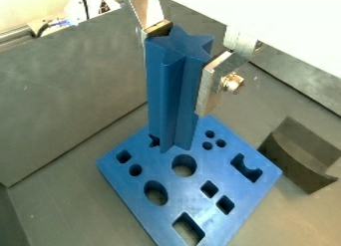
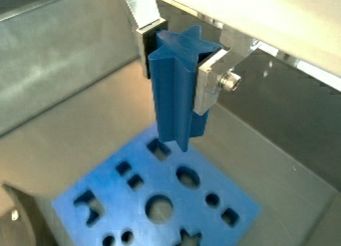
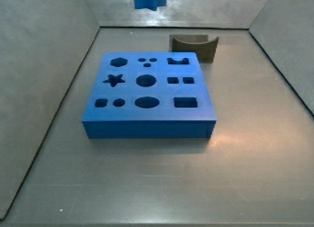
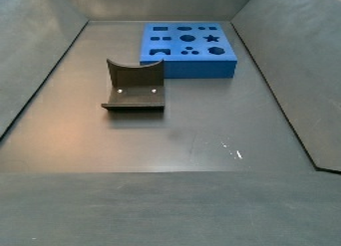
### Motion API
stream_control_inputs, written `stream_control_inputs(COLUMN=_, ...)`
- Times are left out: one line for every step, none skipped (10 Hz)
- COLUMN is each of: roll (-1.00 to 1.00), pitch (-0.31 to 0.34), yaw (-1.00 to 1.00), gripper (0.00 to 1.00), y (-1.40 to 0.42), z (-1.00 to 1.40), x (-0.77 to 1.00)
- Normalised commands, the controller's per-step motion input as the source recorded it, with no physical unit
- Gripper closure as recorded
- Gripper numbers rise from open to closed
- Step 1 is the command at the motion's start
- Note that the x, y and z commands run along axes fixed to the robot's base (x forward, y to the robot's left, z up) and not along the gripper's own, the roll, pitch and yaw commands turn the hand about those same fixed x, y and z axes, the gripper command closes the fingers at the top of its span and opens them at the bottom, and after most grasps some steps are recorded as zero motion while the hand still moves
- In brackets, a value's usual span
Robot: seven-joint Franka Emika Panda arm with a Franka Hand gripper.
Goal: Insert the star object.
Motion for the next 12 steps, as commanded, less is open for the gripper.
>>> stream_control_inputs(roll=0.07, pitch=-0.070, yaw=0.18, gripper=1.00, y=0.26, z=-1.00, x=-0.38)
stream_control_inputs(roll=0.07, pitch=-0.063, yaw=0.17, gripper=1.00, y=0.24, z=-1.00, x=-0.36)
stream_control_inputs(roll=0.07, pitch=-0.070, yaw=0.17, gripper=1.00, y=0.24, z=-1.00, x=-0.39)
stream_control_inputs(roll=0.06, pitch=-0.099, yaw=0.17, gripper=1.00, y=0.24, z=-1.00, x=-0.43)
stream_control_inputs(roll=0.05, pitch=-0.114, yaw=0.17, gripper=1.00, y=0.25, z=-1.00, x=-0.46)
stream_control_inputs(roll=0.01, pitch=-0.126, yaw=0.17, gripper=1.00, y=0.26, z=-1.00, x=-0.48)
stream_control_inputs(roll=0.00, pitch=-0.127, yaw=0.13, gripper=1.00, y=0.28, z=-1.00, x=-0.48)
stream_control_inputs(roll=-0.01, pitch=-0.067, yaw=0.01, gripper=1.00, y=0.26, z=-0.76, x=-0.39)
stream_control_inputs(roll=-0.14, pitch=-0.040, yaw=0.00, gripper=1.00, y=0.14, z=-0.43, x=-0.18)
stream_control_inputs(roll=-0.02, pitch=-0.001, yaw=0.00, gripper=1.00, y=0.13, z=-0.42, x=-0.16)
stream_control_inputs(roll=0.03, pitch=0.000, yaw=0.00, gripper=1.00, y=0.11, z=-0.51, x=-0.13)
stream_control_inputs(roll=0.00, pitch=0.000, yaw=0.00, gripper=1.00, y=0.11, z=-0.43, x=0.00)
